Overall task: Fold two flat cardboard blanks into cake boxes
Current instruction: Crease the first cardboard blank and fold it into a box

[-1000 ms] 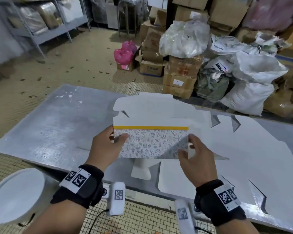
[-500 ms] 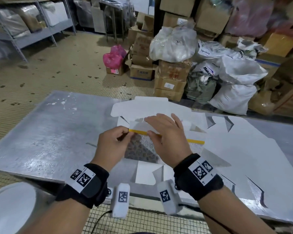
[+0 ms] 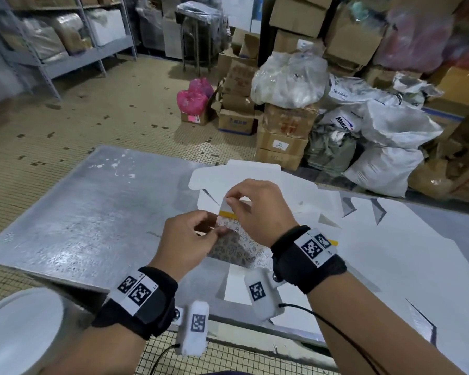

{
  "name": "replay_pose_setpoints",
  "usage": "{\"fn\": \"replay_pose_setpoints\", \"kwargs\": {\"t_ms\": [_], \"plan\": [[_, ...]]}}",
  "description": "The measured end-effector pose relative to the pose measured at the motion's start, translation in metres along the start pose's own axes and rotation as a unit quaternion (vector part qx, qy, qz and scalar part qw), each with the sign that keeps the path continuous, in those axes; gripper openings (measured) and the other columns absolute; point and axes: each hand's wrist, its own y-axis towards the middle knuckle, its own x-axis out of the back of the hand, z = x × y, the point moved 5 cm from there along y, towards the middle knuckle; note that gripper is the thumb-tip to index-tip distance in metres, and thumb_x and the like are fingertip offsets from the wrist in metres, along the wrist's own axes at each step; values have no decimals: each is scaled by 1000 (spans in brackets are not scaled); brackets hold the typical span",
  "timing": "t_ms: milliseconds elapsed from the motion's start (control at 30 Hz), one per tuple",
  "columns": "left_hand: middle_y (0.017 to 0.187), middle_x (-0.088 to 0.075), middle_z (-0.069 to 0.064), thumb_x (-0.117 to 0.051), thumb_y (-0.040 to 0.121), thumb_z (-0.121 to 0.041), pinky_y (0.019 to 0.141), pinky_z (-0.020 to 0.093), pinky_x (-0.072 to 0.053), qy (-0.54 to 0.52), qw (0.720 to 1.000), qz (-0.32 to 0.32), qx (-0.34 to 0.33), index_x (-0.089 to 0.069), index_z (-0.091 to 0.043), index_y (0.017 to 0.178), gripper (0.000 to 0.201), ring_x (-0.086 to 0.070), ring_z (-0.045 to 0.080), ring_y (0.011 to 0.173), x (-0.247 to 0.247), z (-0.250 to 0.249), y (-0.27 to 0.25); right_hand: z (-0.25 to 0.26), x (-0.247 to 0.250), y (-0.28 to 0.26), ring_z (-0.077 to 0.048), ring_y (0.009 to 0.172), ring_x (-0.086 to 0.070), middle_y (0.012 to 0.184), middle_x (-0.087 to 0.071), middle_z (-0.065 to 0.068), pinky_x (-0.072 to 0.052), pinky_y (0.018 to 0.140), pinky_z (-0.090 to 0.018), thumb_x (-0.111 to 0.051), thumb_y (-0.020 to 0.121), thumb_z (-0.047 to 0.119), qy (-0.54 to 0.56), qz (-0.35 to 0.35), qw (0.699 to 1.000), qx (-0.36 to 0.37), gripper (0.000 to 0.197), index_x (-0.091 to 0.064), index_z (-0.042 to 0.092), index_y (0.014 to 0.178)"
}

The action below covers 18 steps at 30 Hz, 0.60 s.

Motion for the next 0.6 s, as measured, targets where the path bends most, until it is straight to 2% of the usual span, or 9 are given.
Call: {"fn": "replay_pose_setpoints", "kwargs": {"t_ms": [133, 233, 333, 400, 500, 600], "plan": [[69, -73, -14, -79, 79, -2, 64, 10, -50, 46, 999, 6, 3, -77, -21, 73, 20, -69, 1, 69, -3, 10, -5, -4, -3, 1, -8, 77, -62, 81, -65, 16, -52, 84, -45, -57, 87, 30, 23, 31, 999, -32, 13, -69, 26, 84], [66, -71, -12, -79, 77, -1, 59, 11, -48, 66, 998, -14, 21, -77, -20, 70, 20, -67, 3, 66, -3, 15, -4, 0, -7, 1, -8, 83, -62, 87, -68, 13, -51, 85, -42, -60, 88, 34, 31, 70, 997, -24, 11, -68, 26, 88], [65, -71, -15, -80, 77, -1, 59, 7, -45, 75, 997, -10, 12, -74, -23, 68, 25, -67, 2, 68, -2, 16, -5, 3, -13, 4, -10, 83, -62, 85, -68, 11, -49, 85, -45, -59, 89, 38, 14, 88, 996, 1, 17, -71, 26, 86], [69, -71, -21, -79, 79, -5, 65, 5, -45, 83, 996, 19, 3, -72, -30, 69, 27, -67, -3, 74, 0, 16, -6, 0, -14, 5, -11, 80, -61, 83, -68, 10, -49, 83, -46, -59, 89, 35, 13, 88, 996, 5, 18, -72, 25, 83], [74, -71, -24, -83, 80, -27, 71, 7, -45, 112, 991, 75, 18, -71, -35, 69, 18, -65, -8, 79, 2, 21, -7, -3, -13, 5, -10, 80, -62, 82, -68, 9, -51, 81, -44, -61, 90, 32, 20, 74, 997, 6, 16, -73, 23, 83], [63, -65, -21, -83, 80, -22, 66, 16, -46, 152, 987, 49, -2, -61, -36, 56, 35, -63, -4, 70, 2, 30, -7, -1, -12, 4, -11, 81, -62, 83, -68, 7, -50, 82, -44, -60, 90, 34, 28, 69, 997, 2, 18, -73, 23, 85]]}}
